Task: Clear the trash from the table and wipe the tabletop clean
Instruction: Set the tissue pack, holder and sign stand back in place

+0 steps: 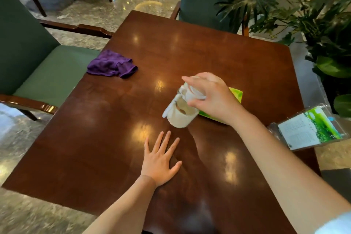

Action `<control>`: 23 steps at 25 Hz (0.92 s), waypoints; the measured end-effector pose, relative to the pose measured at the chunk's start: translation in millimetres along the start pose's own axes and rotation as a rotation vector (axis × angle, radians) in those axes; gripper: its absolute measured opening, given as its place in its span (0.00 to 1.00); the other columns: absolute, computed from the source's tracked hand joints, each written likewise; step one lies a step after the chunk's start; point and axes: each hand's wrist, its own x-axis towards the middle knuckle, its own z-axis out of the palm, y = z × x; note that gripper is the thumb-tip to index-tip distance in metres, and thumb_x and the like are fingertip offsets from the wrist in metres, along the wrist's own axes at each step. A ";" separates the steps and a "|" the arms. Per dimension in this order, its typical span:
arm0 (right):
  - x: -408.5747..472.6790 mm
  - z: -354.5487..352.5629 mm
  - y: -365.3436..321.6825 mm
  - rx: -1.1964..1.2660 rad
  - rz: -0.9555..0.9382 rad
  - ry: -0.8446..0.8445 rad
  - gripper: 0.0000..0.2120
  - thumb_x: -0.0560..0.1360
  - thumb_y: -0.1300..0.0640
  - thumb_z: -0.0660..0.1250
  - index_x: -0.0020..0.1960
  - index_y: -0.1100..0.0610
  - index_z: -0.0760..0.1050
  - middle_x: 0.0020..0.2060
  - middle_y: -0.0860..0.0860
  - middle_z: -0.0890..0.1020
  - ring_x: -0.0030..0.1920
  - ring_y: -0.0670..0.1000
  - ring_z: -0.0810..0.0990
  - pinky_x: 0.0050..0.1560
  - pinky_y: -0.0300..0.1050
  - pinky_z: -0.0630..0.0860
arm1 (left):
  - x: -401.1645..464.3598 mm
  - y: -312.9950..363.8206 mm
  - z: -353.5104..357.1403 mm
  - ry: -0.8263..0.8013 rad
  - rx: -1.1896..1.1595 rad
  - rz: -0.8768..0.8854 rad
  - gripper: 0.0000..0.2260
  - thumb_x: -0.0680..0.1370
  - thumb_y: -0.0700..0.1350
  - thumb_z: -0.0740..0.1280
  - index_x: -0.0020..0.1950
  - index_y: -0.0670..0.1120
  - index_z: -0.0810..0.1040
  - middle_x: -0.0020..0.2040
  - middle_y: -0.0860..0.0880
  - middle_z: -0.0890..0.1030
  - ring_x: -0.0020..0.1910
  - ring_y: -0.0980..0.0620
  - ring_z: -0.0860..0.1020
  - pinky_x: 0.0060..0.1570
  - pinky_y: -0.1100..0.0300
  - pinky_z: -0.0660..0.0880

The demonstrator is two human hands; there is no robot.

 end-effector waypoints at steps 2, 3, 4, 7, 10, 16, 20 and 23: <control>38.3 15.5 -15.1 -0.043 -0.075 0.004 0.29 0.69 0.56 0.72 0.68 0.45 0.69 0.64 0.52 0.71 0.62 0.55 0.67 0.59 0.40 0.61 | 0.3 0.1 0.0 0.005 -0.011 -0.001 0.31 0.74 0.66 0.55 0.75 0.58 0.56 0.77 0.49 0.56 0.76 0.46 0.50 0.68 0.34 0.47; 56.7 23.5 -22.5 -0.067 -0.106 0.004 0.29 0.69 0.56 0.71 0.68 0.46 0.68 0.65 0.52 0.70 0.62 0.55 0.67 0.59 0.42 0.62 | 0.4 -0.4 0.5 0.007 -0.020 -0.004 0.31 0.74 0.66 0.55 0.75 0.58 0.56 0.77 0.49 0.55 0.76 0.46 0.50 0.68 0.34 0.46; 73.1 30.7 -28.9 -0.090 -0.130 -0.001 0.29 0.70 0.57 0.71 0.69 0.46 0.67 0.65 0.52 0.70 0.62 0.56 0.66 0.60 0.43 0.62 | 0.5 -0.4 0.5 0.009 -0.029 -0.006 0.31 0.74 0.66 0.55 0.75 0.58 0.56 0.77 0.49 0.55 0.76 0.46 0.50 0.68 0.34 0.46; 112.8 51.9 -40.1 -0.141 -0.166 -0.046 0.28 0.72 0.57 0.69 0.70 0.45 0.66 0.68 0.52 0.67 0.62 0.56 0.65 0.62 0.48 0.64 | 0.1 0.2 -1.0 0.023 -0.046 -0.002 0.32 0.74 0.66 0.56 0.76 0.58 0.56 0.77 0.49 0.56 0.76 0.46 0.51 0.67 0.34 0.45; 142.3 68.0 -44.2 -0.158 -0.188 -0.073 0.28 0.73 0.57 0.68 0.70 0.45 0.65 0.68 0.53 0.66 0.63 0.57 0.64 0.62 0.48 0.63 | 1.0 -1.2 -0.8 0.020 -0.064 0.004 0.32 0.73 0.65 0.56 0.76 0.57 0.56 0.77 0.48 0.57 0.76 0.45 0.52 0.66 0.34 0.46; 161.3 96.2 -44.5 -0.282 -0.197 -0.102 0.27 0.75 0.54 0.65 0.71 0.43 0.61 0.72 0.53 0.61 0.66 0.57 0.61 0.57 0.52 0.68 | 1.6 -1.4 0.4 -0.005 -0.099 0.000 0.33 0.72 0.65 0.59 0.75 0.57 0.57 0.77 0.48 0.58 0.76 0.46 0.52 0.66 0.33 0.47; 160.2 104.7 -41.1 -0.299 -0.169 -0.089 0.28 0.77 0.53 0.62 0.73 0.41 0.56 0.75 0.53 0.55 0.70 0.55 0.55 0.56 0.55 0.70 | 1.6 -2.8 0.9 -0.002 -0.103 -0.004 0.33 0.72 0.65 0.58 0.75 0.58 0.57 0.77 0.48 0.57 0.76 0.46 0.51 0.66 0.33 0.47; 158.2 107.3 -38.8 -0.280 -0.194 -0.089 0.28 0.78 0.55 0.61 0.73 0.42 0.55 0.75 0.53 0.52 0.72 0.55 0.52 0.59 0.55 0.69 | 1.1 -2.8 0.1 -0.006 -0.097 -0.009 0.32 0.73 0.65 0.58 0.75 0.58 0.57 0.77 0.49 0.56 0.76 0.47 0.49 0.66 0.33 0.46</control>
